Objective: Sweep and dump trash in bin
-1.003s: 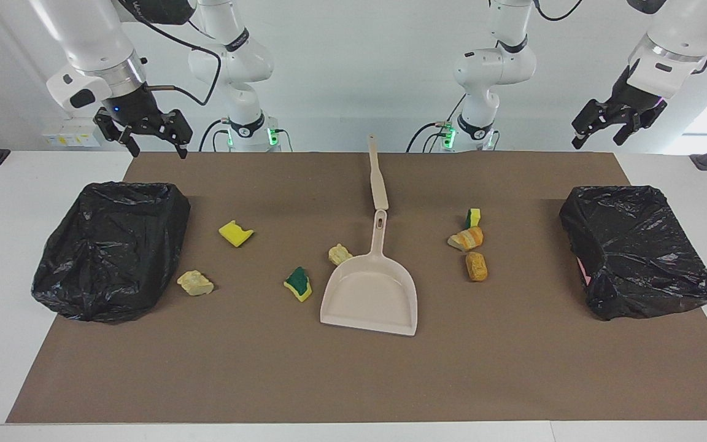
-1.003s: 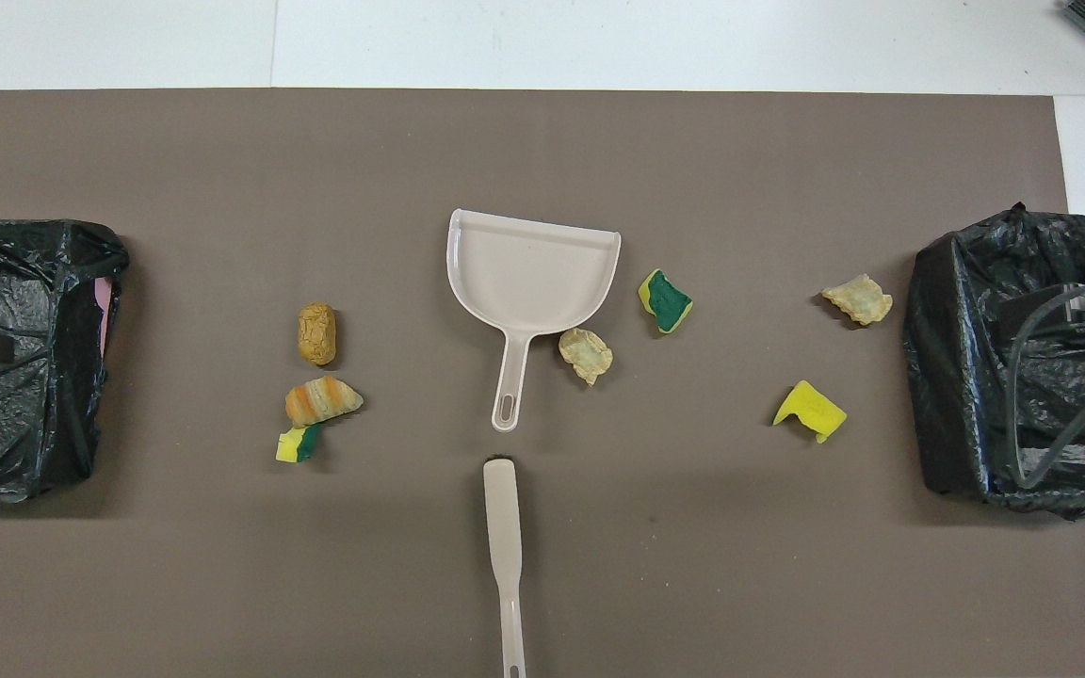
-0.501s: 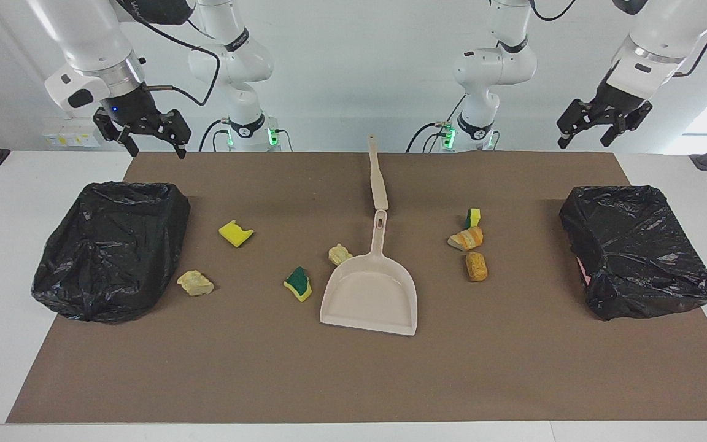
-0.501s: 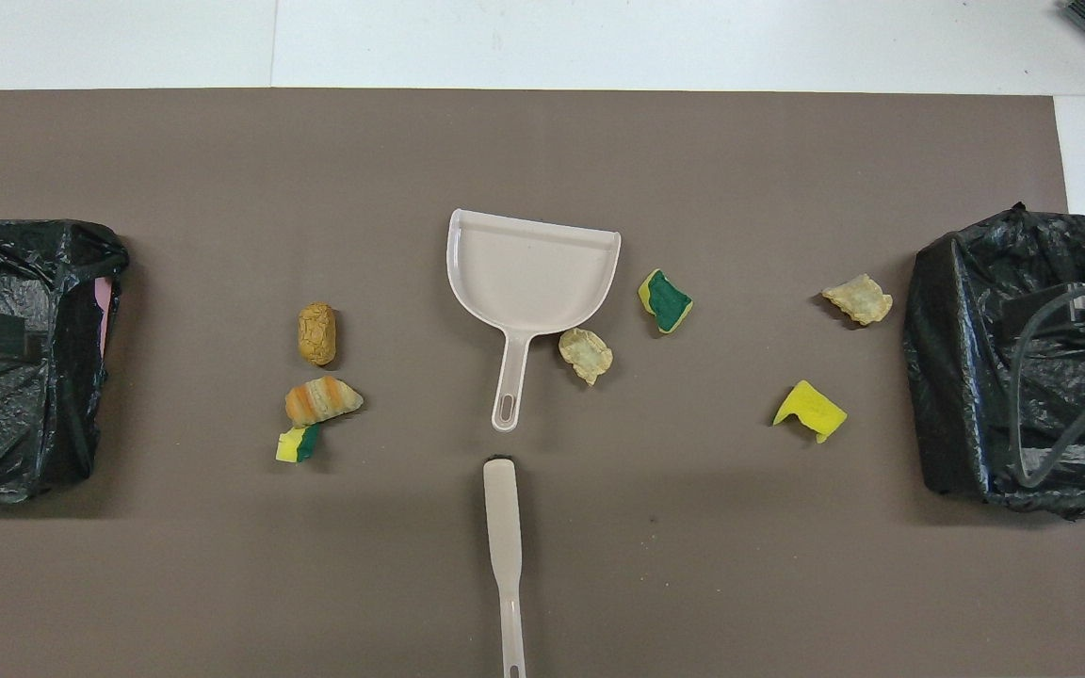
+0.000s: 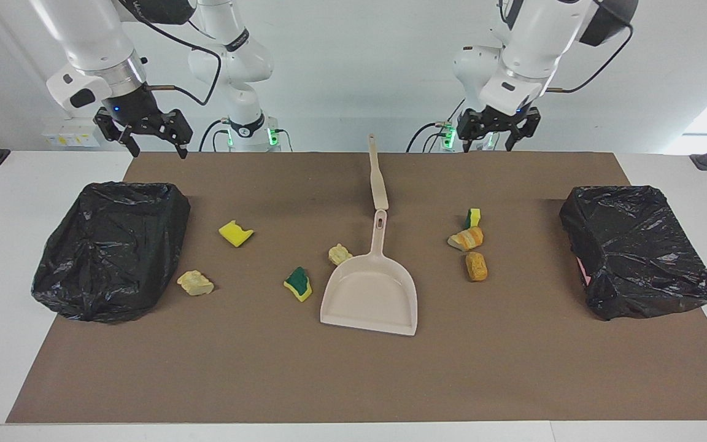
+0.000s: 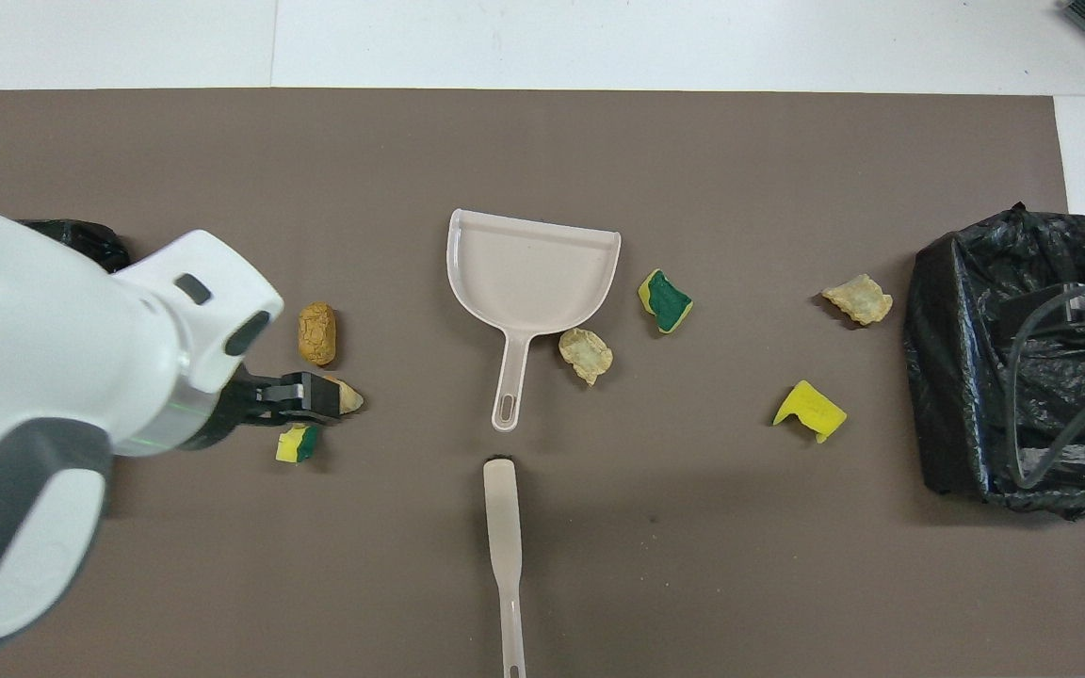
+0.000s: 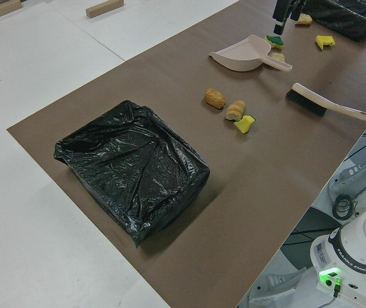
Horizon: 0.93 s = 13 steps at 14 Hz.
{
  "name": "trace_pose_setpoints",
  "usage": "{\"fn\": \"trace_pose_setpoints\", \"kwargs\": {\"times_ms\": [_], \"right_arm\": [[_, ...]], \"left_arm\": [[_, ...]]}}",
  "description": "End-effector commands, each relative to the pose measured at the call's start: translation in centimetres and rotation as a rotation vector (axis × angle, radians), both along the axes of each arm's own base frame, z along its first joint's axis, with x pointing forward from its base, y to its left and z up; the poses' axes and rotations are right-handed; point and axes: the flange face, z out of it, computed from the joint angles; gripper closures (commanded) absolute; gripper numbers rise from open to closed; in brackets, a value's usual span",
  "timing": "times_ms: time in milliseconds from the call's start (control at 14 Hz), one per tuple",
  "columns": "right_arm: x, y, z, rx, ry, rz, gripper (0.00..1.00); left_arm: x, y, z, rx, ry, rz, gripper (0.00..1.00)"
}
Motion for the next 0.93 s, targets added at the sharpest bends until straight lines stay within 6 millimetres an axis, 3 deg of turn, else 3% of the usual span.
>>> {"fn": "trace_pose_setpoints", "kwargs": {"times_ms": [0, 143, 358, 430, 573, 788, 860], "right_arm": [[-0.4, 0.6, -0.6, 0.013, 0.011, -0.001, 0.0], [0.2, 0.6, -1.1, 0.013, 0.019, 0.0, 0.0], [1.4, 3.6, -2.9, 0.026, 0.038, 0.043, 0.0], [1.9, 4.5, -3.2, 0.031, 0.023, 0.055, 0.0], [3.4, 5.0, -5.2, 0.038, 0.024, 0.061, 0.0], [5.4, 7.7, -7.1, 0.07, -0.021, 0.06, 0.0], [6.0, 9.3, -8.2, 0.075, -0.021, 0.063, 0.0]], "left_arm": [[-4.1, -3.7, -3.3, 0.017, 0.017, -0.046, 0.0], [-8.2, -6.0, -5.4, -0.014, 0.034, -0.072, 0.0], [-13.1, -10.2, -10.2, -0.011, 0.027, -0.014, 0.0], [-14.3, -11.2, -12.0, -0.003, 0.029, -0.016, 0.0], [-18.8, -13.8, -16.7, 0.032, 0.046, -0.052, 0.0], [-23.3, -15.4, -20.7, 0.019, 0.013, -0.033, 0.0], [-23.7, -15.3, -21.5, 0.017, 0.01, -0.038, 0.0]]}}
